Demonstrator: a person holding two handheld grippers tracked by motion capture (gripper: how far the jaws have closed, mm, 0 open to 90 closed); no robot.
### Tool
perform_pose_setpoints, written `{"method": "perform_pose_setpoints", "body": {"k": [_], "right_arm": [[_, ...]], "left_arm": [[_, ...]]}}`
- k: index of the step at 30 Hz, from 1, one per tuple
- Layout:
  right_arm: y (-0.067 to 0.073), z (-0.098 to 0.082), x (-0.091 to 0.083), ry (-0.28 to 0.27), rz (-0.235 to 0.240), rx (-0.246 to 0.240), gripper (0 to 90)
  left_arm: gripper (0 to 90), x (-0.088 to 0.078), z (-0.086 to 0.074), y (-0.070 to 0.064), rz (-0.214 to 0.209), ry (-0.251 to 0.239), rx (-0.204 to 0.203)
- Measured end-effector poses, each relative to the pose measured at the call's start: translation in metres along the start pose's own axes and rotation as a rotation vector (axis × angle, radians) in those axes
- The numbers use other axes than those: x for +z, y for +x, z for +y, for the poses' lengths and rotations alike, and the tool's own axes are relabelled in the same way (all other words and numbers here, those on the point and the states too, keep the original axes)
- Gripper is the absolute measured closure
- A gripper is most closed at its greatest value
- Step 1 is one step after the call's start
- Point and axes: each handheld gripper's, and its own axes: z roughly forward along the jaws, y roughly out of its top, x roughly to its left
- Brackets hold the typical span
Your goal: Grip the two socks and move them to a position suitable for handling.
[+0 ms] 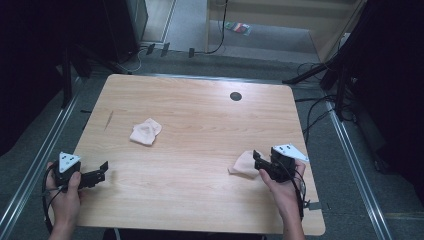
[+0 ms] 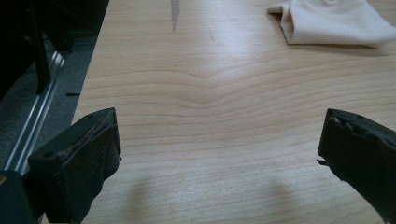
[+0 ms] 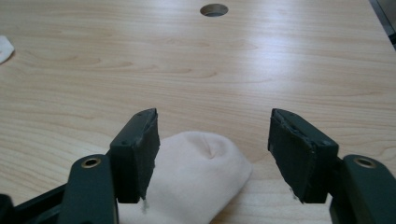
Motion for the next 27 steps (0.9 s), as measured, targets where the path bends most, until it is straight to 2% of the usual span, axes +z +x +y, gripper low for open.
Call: {"method": "perform_pose_setpoints", "body": {"k": [3,5,9,13,17,19,22,24,27], "right_arm": [[0.004,-0.008,0.001,0.022,0.03,0.006,36.7],[0.005,-0.014,0.002,0.044,0.059,0.021,34.4],[0.009,-0.024,0.006,0.084,0.045,0.017,27.7],[0.008,-0.029,0.014,0.131,0.072,0.047,29.5],[0.012,-0.035,0.023,0.183,0.056,-0.006,32.9],[0.015,-0.039,0.026,0.198,0.031,-0.038,39.4],[0.019,-0.041,0.029,0.205,-0.001,-0.079,59.9],[0.021,-0.042,0.03,0.197,0.006,-0.083,72.2],[0.026,-0.043,0.03,0.195,-0.011,-0.123,82.5]], "left_arm": [[0.0,0.001,0.0,-0.002,0.01,-0.002,0.016],[0.0,0.001,0.0,-0.004,0.012,0.0,0.032],[0.0,0.001,0.0,-0.007,0.006,0.006,0.053],[0.0,0.0,0.0,-0.009,-0.001,0.008,0.064],[0.0,0.0,0.0,-0.009,-0.004,0.002,0.062],[0.0,-0.001,0.001,-0.009,-0.005,0.0,0.059],[0.0,-0.002,0.001,-0.009,-0.009,-0.005,0.052],[0.0,-0.003,0.002,-0.01,-0.015,-0.012,0.044],[0.0,-0.005,0.003,-0.014,-0.039,-0.019,0.036]]}}
